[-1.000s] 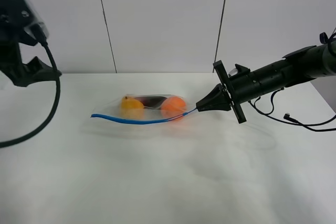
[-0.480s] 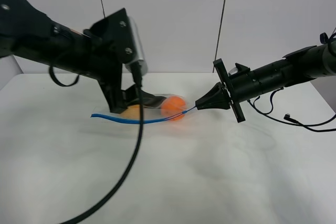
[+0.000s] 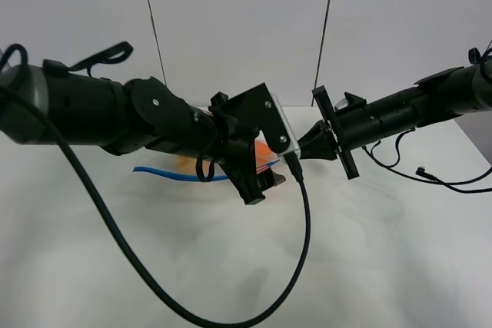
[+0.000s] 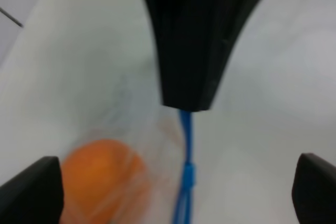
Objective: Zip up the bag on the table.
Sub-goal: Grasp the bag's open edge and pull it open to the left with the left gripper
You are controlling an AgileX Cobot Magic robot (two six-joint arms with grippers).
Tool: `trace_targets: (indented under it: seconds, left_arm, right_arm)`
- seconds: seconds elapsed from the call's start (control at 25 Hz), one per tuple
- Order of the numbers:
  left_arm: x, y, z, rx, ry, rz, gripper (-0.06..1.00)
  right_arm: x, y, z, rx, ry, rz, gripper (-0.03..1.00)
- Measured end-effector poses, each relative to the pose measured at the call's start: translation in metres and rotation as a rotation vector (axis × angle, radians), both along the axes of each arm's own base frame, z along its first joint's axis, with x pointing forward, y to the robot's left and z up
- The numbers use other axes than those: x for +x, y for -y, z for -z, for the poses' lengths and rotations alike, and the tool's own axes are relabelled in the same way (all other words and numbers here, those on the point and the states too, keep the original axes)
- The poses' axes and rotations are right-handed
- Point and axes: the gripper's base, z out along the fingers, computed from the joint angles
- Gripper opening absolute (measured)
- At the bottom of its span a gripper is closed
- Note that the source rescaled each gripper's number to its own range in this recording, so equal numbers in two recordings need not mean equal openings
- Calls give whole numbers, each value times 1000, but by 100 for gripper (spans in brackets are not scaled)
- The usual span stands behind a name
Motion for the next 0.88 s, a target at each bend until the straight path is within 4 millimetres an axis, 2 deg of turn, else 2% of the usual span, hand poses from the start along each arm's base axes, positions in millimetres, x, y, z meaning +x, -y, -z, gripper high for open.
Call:
trace_targets:
  seconds: [0.08, 0.24, 0.4, 0.56, 0.88]
  left_arm:
    - [-2, 8, 11, 17, -7, 8, 100]
    - [-5, 20, 27, 36, 4, 7, 92]
    - [0, 22, 38, 16, 4, -62, 84]
    - [4, 21, 37, -32, 10, -137, 72]
    - [5, 21, 36, -43, 15, -152, 42]
  right_arm:
    - [0, 0, 0, 0, 0, 0, 0]
    - [0, 0, 0, 0, 0, 0, 0]
    - [0, 0, 0, 1, 0, 1, 0]
    - [0, 0, 0, 1, 0, 1, 0]
    - [0, 0, 0, 2, 0, 1, 0]
